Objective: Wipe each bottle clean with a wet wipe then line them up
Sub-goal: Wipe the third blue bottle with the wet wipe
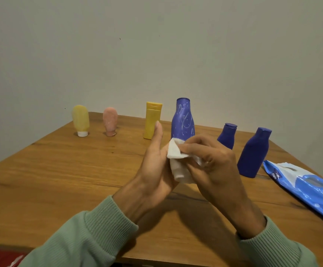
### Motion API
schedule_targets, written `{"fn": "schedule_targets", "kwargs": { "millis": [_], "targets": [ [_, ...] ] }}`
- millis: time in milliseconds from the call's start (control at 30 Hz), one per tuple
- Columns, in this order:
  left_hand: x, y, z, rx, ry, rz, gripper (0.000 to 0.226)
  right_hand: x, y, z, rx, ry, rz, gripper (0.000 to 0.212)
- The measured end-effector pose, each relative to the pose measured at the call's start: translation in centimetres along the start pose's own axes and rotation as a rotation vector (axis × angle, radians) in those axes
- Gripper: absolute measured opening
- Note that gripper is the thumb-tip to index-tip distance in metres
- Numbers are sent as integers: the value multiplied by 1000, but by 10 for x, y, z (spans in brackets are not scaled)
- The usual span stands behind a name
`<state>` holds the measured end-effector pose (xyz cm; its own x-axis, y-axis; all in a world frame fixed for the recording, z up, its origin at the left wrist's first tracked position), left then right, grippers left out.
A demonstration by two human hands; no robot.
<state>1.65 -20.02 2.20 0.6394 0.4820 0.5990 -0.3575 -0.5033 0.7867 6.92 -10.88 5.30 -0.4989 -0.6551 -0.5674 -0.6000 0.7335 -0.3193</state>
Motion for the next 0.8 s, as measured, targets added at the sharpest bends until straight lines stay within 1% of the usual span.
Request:
{"fn": "schedule_targets", "kwargs": {
  "millis": [67, 200, 233, 300, 367, 433, 500, 600, 667, 767, 800],
  "targets": [
    [1, -5, -2, 9, 11, -1, 85, -2, 0, -1, 36, 28, 40, 29],
    [-6, -1, -3, 21, 47, -26, 87, 3, -7, -1, 46, -116, 137, 30],
    [-7, 1, -3, 24, 54, -42, 86, 4, -8, -1, 36, -127, 158, 30],
    [-6, 0, -3, 51, 65, -78, 80, 2, -7, -3, 33, -84, 135, 29],
    [-3, -2, -3, 80, 87, -101, 74, -1, -5, -5, 53, 11, 112, 29],
    [-2, -4, -3, 90, 93, -76, 70, -2, -6, -6, 70, 56, 130, 29],
    [-5, -2, -3, 98, 93, -48, 70, 1, -9, -5, 52, -5, 142, 29],
    [-6, 0, -2, 107, 98, -68, 67, 3, -13, 0, -5, -99, 189, 31],
    [-5, -5, -2, 111, 107, -104, 65, -2, -11, -1, 5, -63, 172, 30],
    [2, -14, -2, 113, 132, -119, 56, -12, -8, -6, 40, 63, 171, 28],
    [2, -15, -2, 113, 134, -118, 55, -14, -9, -7, 49, 79, 175, 28]
  ]
}}
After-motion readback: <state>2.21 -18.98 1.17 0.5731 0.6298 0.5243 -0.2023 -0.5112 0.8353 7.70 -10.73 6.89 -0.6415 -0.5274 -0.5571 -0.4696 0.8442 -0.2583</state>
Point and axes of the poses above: each hand's wrist, its own z-axis away from the middle knuckle, its own x-axis out of the palm, y = z × x, the point moved 4 cm from there along -z, towards the middle knuckle, and after that the axes turned 6 degrees about -y, right-handed, at the moved point
